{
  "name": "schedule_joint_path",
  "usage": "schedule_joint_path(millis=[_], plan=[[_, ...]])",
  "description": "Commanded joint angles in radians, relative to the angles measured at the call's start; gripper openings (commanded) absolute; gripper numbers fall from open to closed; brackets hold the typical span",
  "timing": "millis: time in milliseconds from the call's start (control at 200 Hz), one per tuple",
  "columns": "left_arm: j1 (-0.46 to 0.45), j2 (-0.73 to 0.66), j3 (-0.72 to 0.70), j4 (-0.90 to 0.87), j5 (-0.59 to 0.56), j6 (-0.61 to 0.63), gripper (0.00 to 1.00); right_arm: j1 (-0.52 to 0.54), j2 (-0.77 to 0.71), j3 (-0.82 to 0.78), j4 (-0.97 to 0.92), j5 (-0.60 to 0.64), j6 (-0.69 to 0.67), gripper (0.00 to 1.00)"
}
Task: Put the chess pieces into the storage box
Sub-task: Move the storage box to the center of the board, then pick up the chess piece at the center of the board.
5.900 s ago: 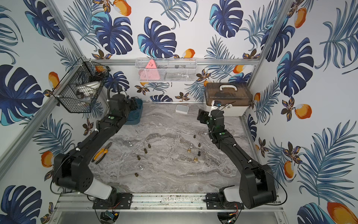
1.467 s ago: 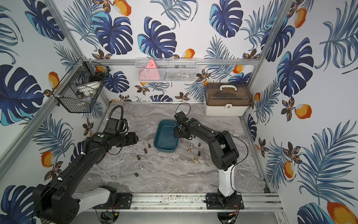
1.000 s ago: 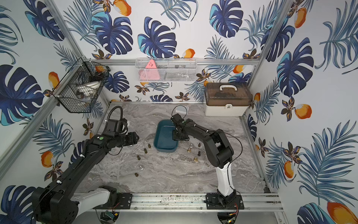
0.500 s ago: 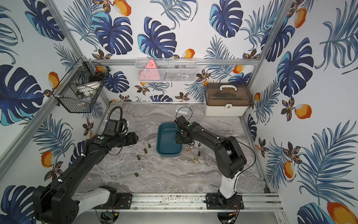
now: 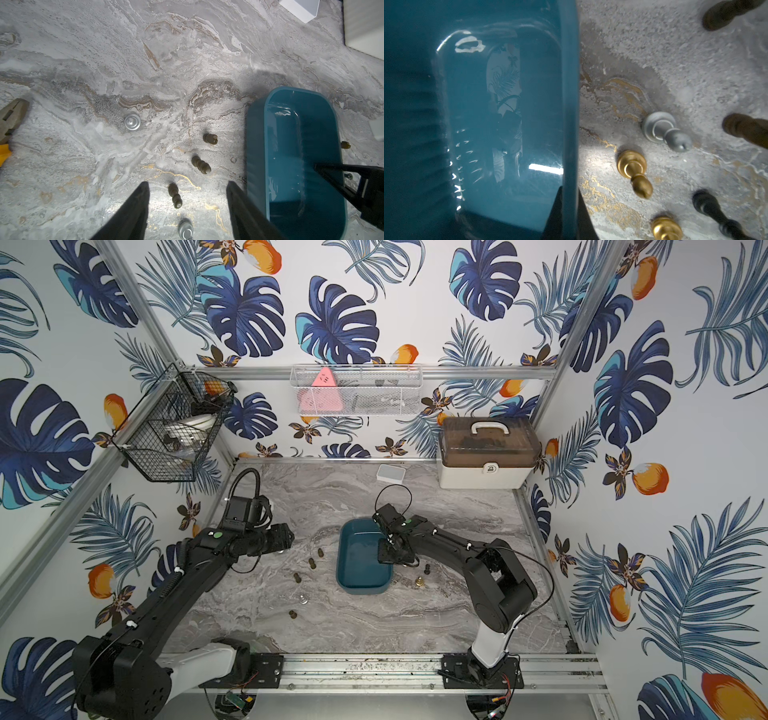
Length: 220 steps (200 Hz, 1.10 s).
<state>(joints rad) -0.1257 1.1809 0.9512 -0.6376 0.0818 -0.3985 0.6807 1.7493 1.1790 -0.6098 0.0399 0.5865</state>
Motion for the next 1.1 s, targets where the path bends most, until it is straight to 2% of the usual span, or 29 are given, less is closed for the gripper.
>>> schedule_joint_path(millis=[0, 65, 220, 485, 615, 746, 846, 921, 1036, 1096], plan=[[0.003, 0.007, 0.002, 0.003, 0.007, -0.005, 0.63, 0.003, 0.009, -0.008, 0.041, 0.02, 0.013, 0.0], [0.003, 0.008, 0.001, 0.003, 0.003, -0.005, 0.63, 0.003, 0.012, -0.017, 0.051, 0.023, 0.015, 0.0], [0.003, 0.007, -0.002, 0.002, -0.002, -0.006, 0.63, 0.005, 0.016, -0.032, 0.063, 0.028, 0.009, 0.07], [0.003, 0.017, 0.006, -0.007, -0.019, -0.007, 0.63, 0.006, -0.017, -0.022, 0.052, 0.049, -0.013, 0.38], [0.003, 0.033, 0.022, -0.019, -0.054, -0.014, 0.63, 0.006, -0.074, 0.012, 0.028, 0.084, -0.056, 0.45], [0.012, 0.13, 0.095, -0.104, -0.123, -0.014, 0.61, 0.011, -0.173, 0.031, 0.059, 0.136, -0.149, 0.5], [0.053, 0.212, 0.148, -0.15, -0.126, -0.011, 0.58, 0.016, -0.265, -0.035, 0.216, 0.052, -0.251, 0.52], [0.072, 0.271, 0.178, -0.165, -0.134, -0.008, 0.57, 0.027, -0.327, -0.153, 0.381, -0.034, -0.304, 0.53], [0.086, 0.364, 0.217, -0.191, -0.13, -0.006, 0.54, 0.037, -0.356, -0.259, 0.601, -0.189, -0.335, 0.54], [0.09, 0.398, 0.229, -0.191, -0.132, -0.003, 0.54, 0.053, -0.354, -0.283, 0.668, -0.23, -0.363, 0.54]])
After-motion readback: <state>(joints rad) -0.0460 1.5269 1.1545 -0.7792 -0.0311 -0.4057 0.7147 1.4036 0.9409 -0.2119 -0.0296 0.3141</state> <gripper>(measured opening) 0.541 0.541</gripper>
